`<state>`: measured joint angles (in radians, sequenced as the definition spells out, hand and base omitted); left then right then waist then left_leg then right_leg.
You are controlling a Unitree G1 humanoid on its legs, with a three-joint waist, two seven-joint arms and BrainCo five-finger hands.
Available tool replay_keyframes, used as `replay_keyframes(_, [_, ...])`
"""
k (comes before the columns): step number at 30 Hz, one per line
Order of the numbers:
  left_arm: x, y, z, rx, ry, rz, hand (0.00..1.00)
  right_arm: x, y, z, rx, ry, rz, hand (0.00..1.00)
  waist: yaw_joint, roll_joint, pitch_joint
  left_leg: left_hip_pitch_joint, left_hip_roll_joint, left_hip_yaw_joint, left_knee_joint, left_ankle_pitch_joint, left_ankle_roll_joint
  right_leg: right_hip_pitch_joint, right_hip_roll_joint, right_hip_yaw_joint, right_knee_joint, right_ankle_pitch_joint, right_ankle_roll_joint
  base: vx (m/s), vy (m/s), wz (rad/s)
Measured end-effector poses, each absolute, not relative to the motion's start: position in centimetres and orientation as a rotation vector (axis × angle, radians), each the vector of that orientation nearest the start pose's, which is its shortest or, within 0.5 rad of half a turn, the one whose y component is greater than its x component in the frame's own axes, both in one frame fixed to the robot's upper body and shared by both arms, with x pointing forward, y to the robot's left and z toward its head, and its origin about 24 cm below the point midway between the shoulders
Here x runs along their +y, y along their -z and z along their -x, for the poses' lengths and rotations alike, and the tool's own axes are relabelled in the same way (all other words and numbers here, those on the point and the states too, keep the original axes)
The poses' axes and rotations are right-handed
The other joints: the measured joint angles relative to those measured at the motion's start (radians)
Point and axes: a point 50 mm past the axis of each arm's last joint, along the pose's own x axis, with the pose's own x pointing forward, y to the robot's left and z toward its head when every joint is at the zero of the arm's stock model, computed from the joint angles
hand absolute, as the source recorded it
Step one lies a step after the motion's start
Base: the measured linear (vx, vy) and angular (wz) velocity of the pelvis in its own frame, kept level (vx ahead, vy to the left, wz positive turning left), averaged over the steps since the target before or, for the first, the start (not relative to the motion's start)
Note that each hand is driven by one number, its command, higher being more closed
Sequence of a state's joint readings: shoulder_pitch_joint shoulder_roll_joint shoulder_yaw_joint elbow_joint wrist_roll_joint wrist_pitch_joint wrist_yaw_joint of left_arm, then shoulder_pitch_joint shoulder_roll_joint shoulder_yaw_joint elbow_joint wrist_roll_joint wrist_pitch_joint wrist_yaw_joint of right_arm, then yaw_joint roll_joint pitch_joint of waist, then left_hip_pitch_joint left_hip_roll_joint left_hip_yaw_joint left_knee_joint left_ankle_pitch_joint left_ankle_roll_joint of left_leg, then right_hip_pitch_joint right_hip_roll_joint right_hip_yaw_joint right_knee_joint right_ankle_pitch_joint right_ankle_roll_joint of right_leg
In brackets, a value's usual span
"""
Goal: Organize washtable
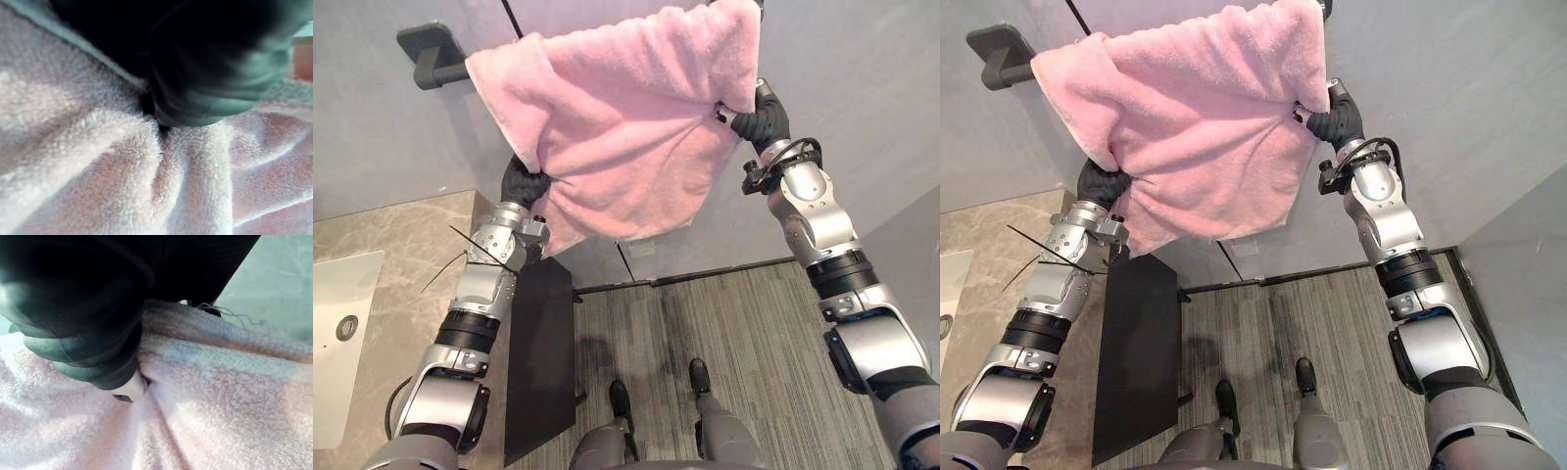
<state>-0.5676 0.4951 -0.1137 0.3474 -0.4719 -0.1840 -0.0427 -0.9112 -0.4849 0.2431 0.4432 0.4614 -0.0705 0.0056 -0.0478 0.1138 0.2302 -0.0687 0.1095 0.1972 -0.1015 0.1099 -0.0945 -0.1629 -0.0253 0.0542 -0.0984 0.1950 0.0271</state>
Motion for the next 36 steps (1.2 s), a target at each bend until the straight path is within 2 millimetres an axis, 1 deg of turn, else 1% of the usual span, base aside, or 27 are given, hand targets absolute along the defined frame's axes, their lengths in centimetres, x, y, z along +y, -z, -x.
replay_keyframes(5, [20.6, -16.0, -34.8, -0.354, 0.119, -0.043, 1.0, -15.6, -23.7, -37.9, -0.445, -0.24, 0.132, 1.0, 0.005, -0.013, 0.007, 0.0, 0.002, -0.005, 0.0, 0.0, 0.0, 0.002, 0.001, -0.005, 0.0, 0.0, 0.0, 0.0, 0.003, 0.01])
replay_keyframes(11, [21.0, -15.3, -34.9, -0.324, 0.096, -0.05, 1.0, -15.2, -23.2, -37.8, -0.432, -0.255, 0.131, 1.0, 0.008, -0.015, 0.006, 0.003, 0.007, -0.027, 0.0, 0.001, 0.0, 0.018, 0.001, -0.029, 0.0, 0.0, 0.0, 0.01, 0.016, 0.11])
replay_keyframes(13, [21.3, -15.2, -35.0, -0.319, 0.086, -0.047, 1.0, -15.1, -23.1, -37.8, -0.431, -0.26, 0.131, 1.0, 0.009, -0.019, 0.006, 0.003, 0.011, -0.031, 0.0, 0.001, 0.0, 0.021, 0.002, -0.035, 0.0, -0.001, 0.0, 0.0, 0.005, 0.08])
replay_keyframes(16, [22.2, -15.0, -35.0, -0.306, 0.045, -0.035, 1.0, -14.2, -22.7, -37.8, -0.42, -0.287, 0.132, 1.0, 0.009, -0.026, 0.005, -0.002, 0.011, -0.041, 0.0, 0.001, -0.002, 0.021, 0.002, -0.046, 0.0, 0.0, 0.0, -0.02, 0.014, 0.1])
replay_keyframes(18, [22.3, -15.0, -35.0, -0.305, 0.037, -0.034, 1.0, -14.0, -22.6, -37.8, -0.418, -0.292, 0.131, 1.0, 0.009, -0.028, 0.004, -0.006, 0.012, -0.049, 0.0, 0.002, -0.003, 0.021, 0.001, -0.052, -0.001, -0.001, 0.0, -0.02, 0.017, 0.1])
replay_keyframes(19, [22.4, -14.9, -35.0, -0.304, 0.028, -0.033, 0.0, -13.9, -22.6, -37.8, -0.417, -0.294, 0.131, 1.0, 0.013, -0.029, 0.004, -0.007, 0.012, -0.051, 0.0, 0.002, -0.003, 0.021, 0.002, -0.053, -0.001, -0.001, 0.0, -0.01, 0.016, 0.06])
replay_keyframes(20, [22.4, -14.9, -35.0, -0.304, 0.024, -0.032, 0.0, -13.9, -22.5, -37.8, -0.417, -0.294, 0.13, 1.0, 0.014, -0.03, 0.004, -0.007, 0.012, -0.052, 0.0, 0.003, -0.003, 0.021, 0.002, -0.054, -0.001, -0.001, -0.001, 0.0, 0.0, 0.0])
replay_keyframes(21, [22.5, -15.0, -35.0, -0.306, 0.018, -0.029, 0.0, -13.8, -22.5, -37.8, -0.417, -0.296, 0.128, 0.0, 0.016, -0.032, 0.003, -0.008, 0.012, -0.053, 0.0, 0.003, -0.003, 0.021, 0.002, -0.054, -0.001, -0.001, -0.001, 0.0, 0.0, 0.0])
replay_keyframes(23, [23.0, -14.9, -35.0, -0.302, -0.001, -0.023, 0.0, -13.8, -22.5, -37.8, -0.417, -0.294, 0.128, 0.0, 0.015, -0.033, 0.002, -0.008, 0.012, -0.053, 0.0, 0.003, -0.003, 0.021, 0.002, -0.055, 0.0, -0.001, -0.001, 0.0, 0.0, 0.0])
replay_keyframes(24, [23.5, -14.7, -35.0, -0.292, -0.026, -0.016, 0.0, -13.9, -22.5, -37.8, -0.418, -0.292, 0.128, 0.0, 0.013, -0.034, 0.002, -0.008, 0.012, -0.053, 0.0, 0.003, -0.003, 0.021, 0.002, -0.055, 0.0, -0.001, -0.001, 0.0, 0.0, 0.0])
replay_keyframes(30, [23.6, -14.6, -35.0, -0.286, -0.027, -0.016, 0.0, -14.5, -22.6, -37.8, -0.419, -0.273, 0.126, 0.0, 0.012, -0.035, 0.001, -0.009, 0.012, -0.053, 0.0, 0.003, -0.003, 0.021, 0.003, -0.055, -0.001, 0.0, -0.001, 0.0, 0.0, 0.0])
replay_keyframes(34, [23.8, -14.7, -35.0, -0.289, -0.026, -0.021, 0.0, -16.0, -21.0, -37.6, -0.371, -0.24, 0.133, 0.0, 0.012, -0.043, -0.003, -0.008, 0.012, -0.053, 0.0, 0.003, -0.004, 0.023, 0.004, -0.056, -0.001, 0.0, -0.001, 0.0, 0.0, 0.0])
replay_keyframes(36, [24.3, -14.9, -34.8, -0.291, -0.027, -0.028, 0.0, -16.7, -20.8, -37.5, -0.367, -0.221, 0.117, 0.0, 0.009, -0.044, -0.004, -0.004, 0.012, -0.054, 0.0, 0.003, -0.004, 0.027, 0.004, -0.056, -0.001, 0.0, -0.001, 0.0, 0.0, 0.0])
